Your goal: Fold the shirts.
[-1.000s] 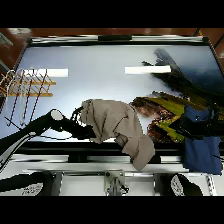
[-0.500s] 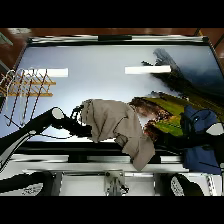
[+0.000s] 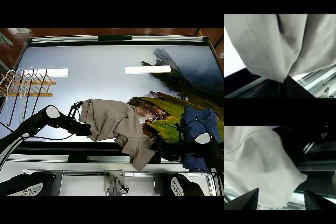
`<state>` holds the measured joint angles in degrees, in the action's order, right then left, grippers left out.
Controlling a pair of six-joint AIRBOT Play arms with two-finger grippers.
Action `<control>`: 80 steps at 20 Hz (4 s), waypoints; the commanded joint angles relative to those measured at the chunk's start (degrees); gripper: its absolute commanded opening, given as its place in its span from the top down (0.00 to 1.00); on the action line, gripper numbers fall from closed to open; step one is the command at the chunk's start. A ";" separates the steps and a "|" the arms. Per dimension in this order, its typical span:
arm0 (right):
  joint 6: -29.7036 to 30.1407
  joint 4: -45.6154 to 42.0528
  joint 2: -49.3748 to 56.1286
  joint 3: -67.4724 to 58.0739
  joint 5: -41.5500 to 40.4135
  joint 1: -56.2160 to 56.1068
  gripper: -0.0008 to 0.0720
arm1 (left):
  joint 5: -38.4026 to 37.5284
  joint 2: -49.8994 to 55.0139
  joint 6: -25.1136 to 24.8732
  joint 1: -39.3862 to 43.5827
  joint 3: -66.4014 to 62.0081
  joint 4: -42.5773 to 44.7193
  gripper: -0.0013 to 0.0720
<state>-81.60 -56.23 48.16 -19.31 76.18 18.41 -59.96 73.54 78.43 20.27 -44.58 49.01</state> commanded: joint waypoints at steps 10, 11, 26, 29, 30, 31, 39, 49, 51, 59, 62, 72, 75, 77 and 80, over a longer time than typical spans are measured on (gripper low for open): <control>3.02 9.05 10.29 1.40 -8.61 -0.07 0.90 | -0.15 -0.33 -0.09 -2.49 -3.76 0.09 0.93; 6.45 10.75 10.16 -0.09 -7.19 -0.07 0.90 | -0.22 -0.33 -0.22 -2.60 -5.14 0.11 0.93; 15.80 19.76 -2.56 -94.77 -19.98 -0.02 0.90 | 2.97 -22.14 1.81 -9.29 -78.93 10.60 0.93; 12.52 16.65 -3.15 -98.88 -19.54 -0.02 0.90 | 1.95 -28.72 1.84 -9.31 -74.97 10.84 0.93; 10.14 16.11 -3.78 -98.88 -19.04 -0.02 0.90 | 1.90 -30.60 1.88 -9.29 -73.50 11.74 0.93; 8.13 15.67 -4.35 -98.88 -18.43 -0.02 0.90 | 1.70 -32.30 2.05 -9.31 -72.22 13.60 0.93; 0.04 -3.21 -3.80 -97.68 1.77 -0.02 0.90 | -20.74 -33.83 9.97 -9.29 -66.10 30.73 0.93; 2.51 9.97 26.91 -78.01 -0.76 -0.90 0.90 | -10.56 -20.81 10.99 -9.70 -33.70 36.72 0.93; 1.49 11.15 32.83 -78.01 -9.70 -4.02 0.90 | -3.48 -12.87 11.08 -11.08 -34.88 36.68 0.93; -1.42 5.03 47.32 -78.01 -30.40 -15.26 0.90 | 0.57 11.93 17.90 -16.63 -42.25 26.80 0.92; -6.21 4.66 50.75 -78.01 -23.96 -15.78 0.74 | -3.08 16.76 17.90 -16.68 -42.27 20.35 0.64; -2.14 -12.92 40.63 -76.96 19.26 0.57 0.28 | -29.88 5.57 8.35 -31.36 -29.59 23.85 0.20; -1.03 -12.59 39.69 -72.50 24.30 4.33 0.28 | -23.87 -2.95 2.73 -37.11 -6.93 16.50 0.14; -0.44 -11.06 39.47 -70.53 24.52 4.61 0.28 | -19.65 -5.57 -2.03 -42.42 3.02 8.74 0.14; -0.42 -5.51 39.50 -69.53 20.17 4.50 0.28 | -15.32 -5.20 -5.44 -47.89 8.68 3.91 0.07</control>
<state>-82.43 -65.39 87.92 -90.35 96.64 22.06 -79.66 70.00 78.17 -22.50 -44.45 59.81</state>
